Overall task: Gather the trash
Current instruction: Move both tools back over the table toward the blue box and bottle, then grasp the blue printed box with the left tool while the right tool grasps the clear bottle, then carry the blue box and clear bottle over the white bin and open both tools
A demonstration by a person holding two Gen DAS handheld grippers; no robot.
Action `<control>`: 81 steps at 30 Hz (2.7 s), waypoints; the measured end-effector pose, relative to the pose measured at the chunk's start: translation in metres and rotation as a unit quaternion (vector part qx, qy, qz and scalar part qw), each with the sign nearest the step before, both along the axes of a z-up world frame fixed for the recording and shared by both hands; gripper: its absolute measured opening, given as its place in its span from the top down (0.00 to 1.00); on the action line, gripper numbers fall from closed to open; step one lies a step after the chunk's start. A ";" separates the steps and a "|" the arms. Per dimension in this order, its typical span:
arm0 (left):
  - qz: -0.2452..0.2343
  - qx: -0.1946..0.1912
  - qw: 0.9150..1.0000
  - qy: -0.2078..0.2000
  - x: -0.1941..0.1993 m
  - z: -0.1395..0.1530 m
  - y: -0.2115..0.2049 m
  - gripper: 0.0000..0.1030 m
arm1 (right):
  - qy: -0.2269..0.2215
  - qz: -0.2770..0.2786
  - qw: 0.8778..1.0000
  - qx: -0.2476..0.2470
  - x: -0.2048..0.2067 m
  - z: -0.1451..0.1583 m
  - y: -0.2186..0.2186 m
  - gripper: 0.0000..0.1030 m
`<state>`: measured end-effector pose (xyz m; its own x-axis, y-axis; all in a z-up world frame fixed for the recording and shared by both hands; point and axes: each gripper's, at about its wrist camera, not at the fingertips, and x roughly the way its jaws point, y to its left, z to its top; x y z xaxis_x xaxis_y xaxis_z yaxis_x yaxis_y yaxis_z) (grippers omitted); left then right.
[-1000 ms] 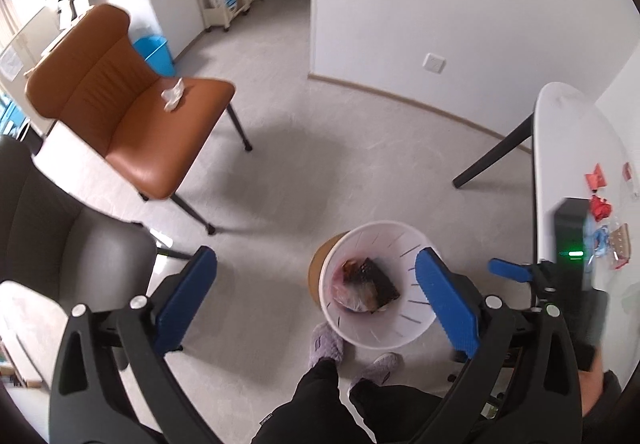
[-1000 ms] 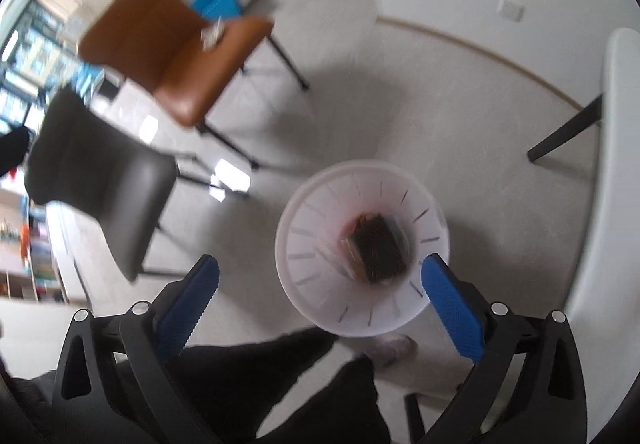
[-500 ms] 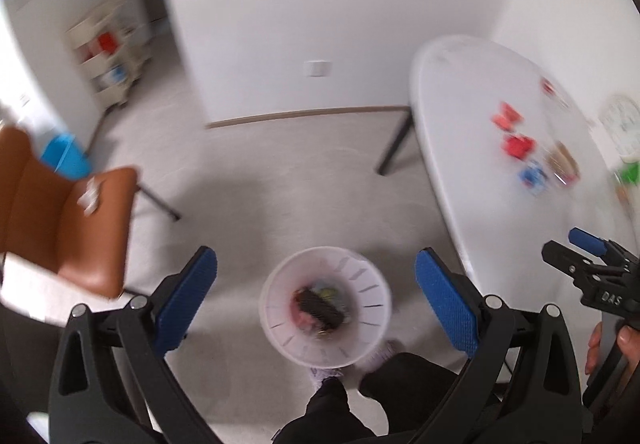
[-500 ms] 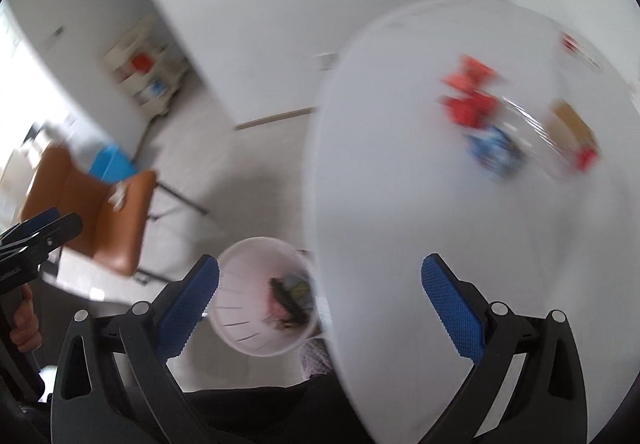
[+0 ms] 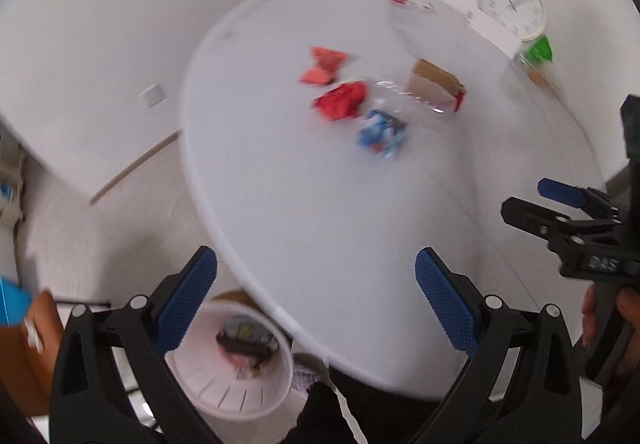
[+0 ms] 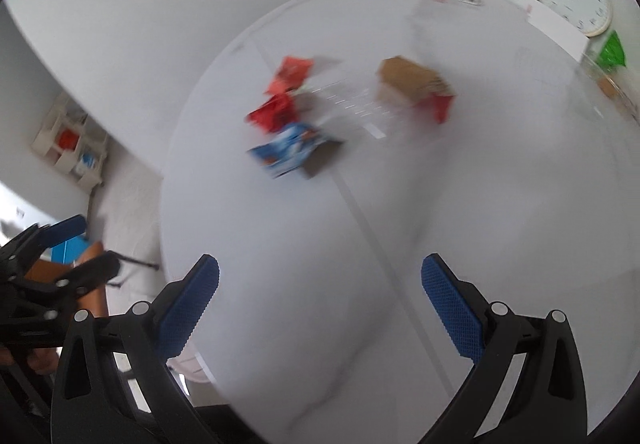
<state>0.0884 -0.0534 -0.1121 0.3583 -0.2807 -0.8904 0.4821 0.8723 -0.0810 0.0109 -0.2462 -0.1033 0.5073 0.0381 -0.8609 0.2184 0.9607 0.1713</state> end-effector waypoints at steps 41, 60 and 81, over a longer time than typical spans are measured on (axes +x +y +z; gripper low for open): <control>-0.039 0.030 0.998 0.031 0.075 -0.044 -0.087 0.54 | 0.041 0.296 0.952 -0.057 0.176 -0.026 -0.040 0.02; 0.149 0.020 0.988 0.037 0.036 -0.025 0.039 0.54 | 0.125 0.317 0.937 -0.076 0.213 -0.083 -0.021 0.37; 0.161 0.025 0.986 0.017 -0.046 -0.012 0.145 0.54 | 0.023 0.248 0.962 0.111 0.064 -0.035 0.118 0.41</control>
